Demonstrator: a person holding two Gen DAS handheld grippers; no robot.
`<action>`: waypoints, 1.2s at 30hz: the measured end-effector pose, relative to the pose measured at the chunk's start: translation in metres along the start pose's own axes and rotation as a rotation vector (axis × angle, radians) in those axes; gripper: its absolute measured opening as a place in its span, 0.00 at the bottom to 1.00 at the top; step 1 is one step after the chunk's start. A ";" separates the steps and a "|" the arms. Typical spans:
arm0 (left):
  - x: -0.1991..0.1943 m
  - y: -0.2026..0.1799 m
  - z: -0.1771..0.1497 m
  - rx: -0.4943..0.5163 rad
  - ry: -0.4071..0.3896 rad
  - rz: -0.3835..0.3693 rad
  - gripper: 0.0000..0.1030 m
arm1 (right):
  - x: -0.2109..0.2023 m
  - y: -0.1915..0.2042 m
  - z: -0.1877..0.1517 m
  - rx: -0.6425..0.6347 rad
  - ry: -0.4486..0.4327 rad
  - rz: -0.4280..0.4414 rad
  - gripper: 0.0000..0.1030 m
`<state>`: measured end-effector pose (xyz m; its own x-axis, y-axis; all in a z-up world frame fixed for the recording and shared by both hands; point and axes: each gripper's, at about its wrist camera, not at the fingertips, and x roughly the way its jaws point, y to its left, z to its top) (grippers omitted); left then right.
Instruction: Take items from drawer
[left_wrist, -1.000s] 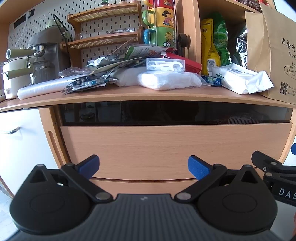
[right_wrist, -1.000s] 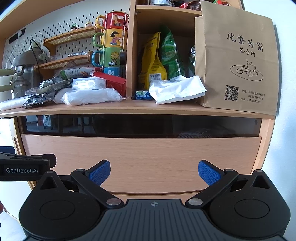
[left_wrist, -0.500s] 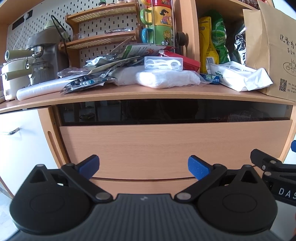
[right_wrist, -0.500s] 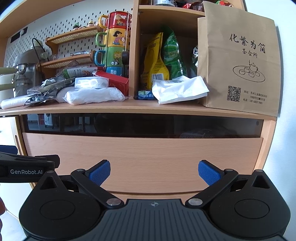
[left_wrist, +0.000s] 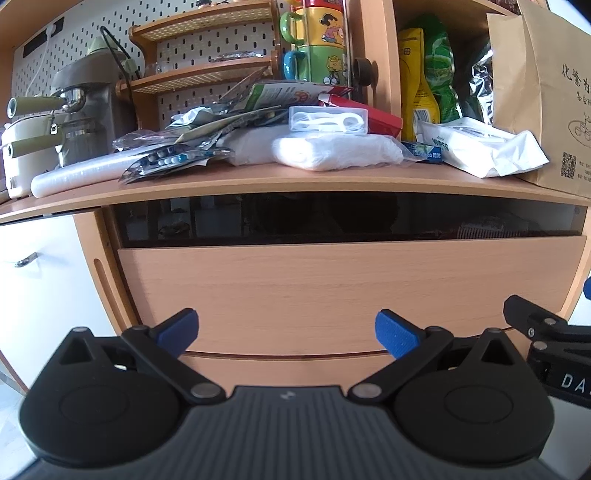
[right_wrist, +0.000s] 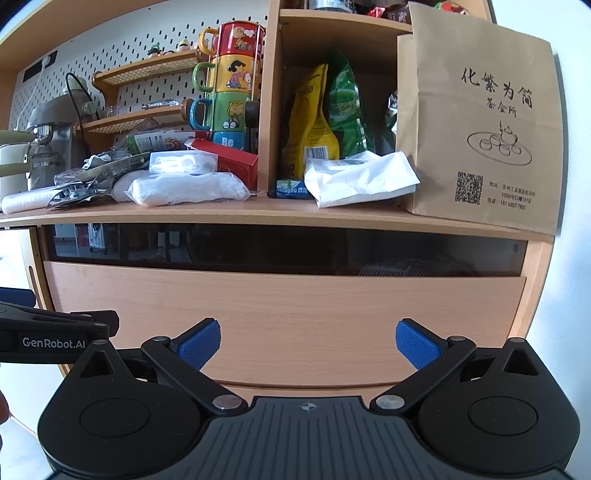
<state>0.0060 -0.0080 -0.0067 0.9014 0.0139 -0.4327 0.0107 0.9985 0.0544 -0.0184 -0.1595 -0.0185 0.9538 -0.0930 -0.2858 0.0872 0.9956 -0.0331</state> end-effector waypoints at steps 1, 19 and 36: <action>0.001 0.000 0.000 0.005 0.000 0.000 1.00 | 0.002 0.002 0.000 -0.040 -0.008 0.006 1.00; 0.063 -0.019 0.025 0.354 -0.036 -0.067 1.00 | 0.078 0.032 0.019 -0.656 -0.069 0.141 1.00; 0.093 -0.027 0.019 0.465 -0.032 -0.100 1.00 | 0.132 0.031 0.007 -0.819 0.036 0.190 0.58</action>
<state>0.0978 -0.0347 -0.0311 0.8990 -0.0903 -0.4286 0.2842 0.8649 0.4137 0.1119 -0.1412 -0.0506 0.9200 0.0620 -0.3870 -0.3239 0.6763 -0.6616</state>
